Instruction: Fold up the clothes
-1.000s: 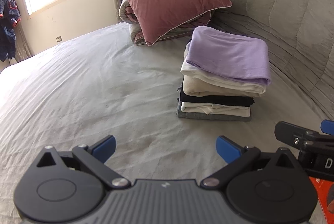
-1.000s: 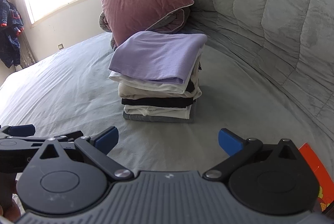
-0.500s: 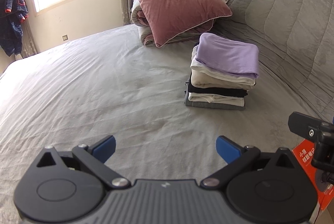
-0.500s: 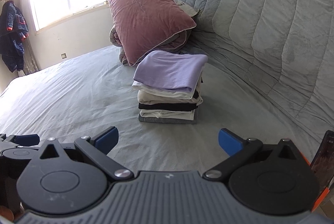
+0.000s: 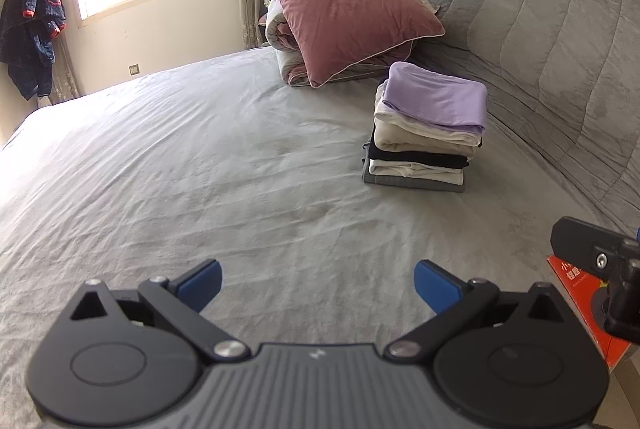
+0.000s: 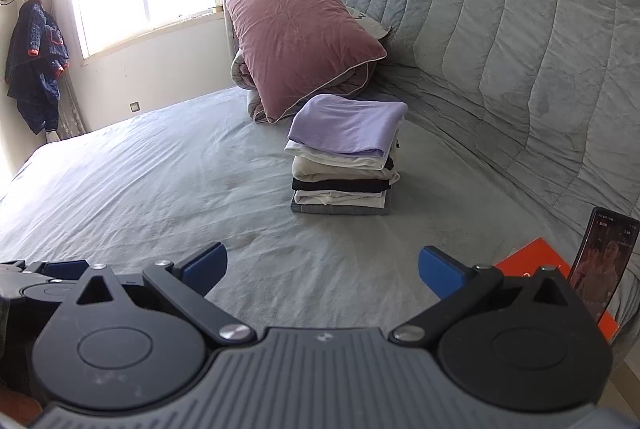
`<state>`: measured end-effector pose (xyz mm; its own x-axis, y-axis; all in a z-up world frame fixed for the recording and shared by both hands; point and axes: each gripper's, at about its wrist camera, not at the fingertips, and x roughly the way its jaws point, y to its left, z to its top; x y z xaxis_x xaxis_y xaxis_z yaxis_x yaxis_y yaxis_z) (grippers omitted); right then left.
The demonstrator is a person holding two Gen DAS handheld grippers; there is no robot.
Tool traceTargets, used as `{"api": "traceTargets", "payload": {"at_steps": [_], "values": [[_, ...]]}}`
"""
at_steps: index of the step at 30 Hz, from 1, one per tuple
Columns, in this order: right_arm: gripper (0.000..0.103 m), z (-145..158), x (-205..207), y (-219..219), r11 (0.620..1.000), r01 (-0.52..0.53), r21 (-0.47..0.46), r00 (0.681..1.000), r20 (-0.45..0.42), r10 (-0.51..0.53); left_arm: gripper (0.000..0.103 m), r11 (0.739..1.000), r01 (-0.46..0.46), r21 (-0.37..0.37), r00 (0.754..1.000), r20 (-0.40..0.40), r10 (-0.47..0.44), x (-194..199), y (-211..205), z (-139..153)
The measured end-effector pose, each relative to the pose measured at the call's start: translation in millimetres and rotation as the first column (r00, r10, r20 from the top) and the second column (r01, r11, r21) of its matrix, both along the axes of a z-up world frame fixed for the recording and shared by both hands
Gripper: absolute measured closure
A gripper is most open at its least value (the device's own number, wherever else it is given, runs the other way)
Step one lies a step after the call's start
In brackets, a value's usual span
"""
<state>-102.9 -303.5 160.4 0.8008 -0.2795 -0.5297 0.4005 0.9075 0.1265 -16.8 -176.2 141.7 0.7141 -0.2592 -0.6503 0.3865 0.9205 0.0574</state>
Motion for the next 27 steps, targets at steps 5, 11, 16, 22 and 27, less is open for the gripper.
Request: {"api": "traceTargets", "payload": {"at_steps": [5,11,16,22,27], "values": [[0.000,-0.2,-7.3,6.6,1.000,0.004,0.002,1.000,-0.001,-0.004,0.001,1.000,-0.011,-0.007,1.000,-0.005,0.011,-8.1,10.0,-0.9],[0.000,0.4,-14.0,17.2,1.000,-0.010,-0.001,1.000,0.005,0.010,0.001,1.000,-0.001,-0.006,1.000,-0.016,0.001,-18.7,15.7,-4.4],[0.000,1.7,-18.8,24.0,1.000,-0.019,-0.013,1.000,0.008,0.019,0.001,1.000,0.005,-0.008,1.000,-0.018,-0.005,-23.4,16.6,-5.1],[0.000,1.9,-21.8,27.4,1.000,-0.018,-0.016,1.000,0.010,0.018,0.001,1.000,0.004,-0.010,1.000,-0.012,-0.004,-29.0,18.6,-3.2],[0.000,3.4,-22.7,29.6,1.000,-0.025,-0.019,1.000,0.009,0.025,0.001,1.000,-0.004,-0.015,1.000,-0.010,0.004,-30.9,22.2,-2.6]]}}
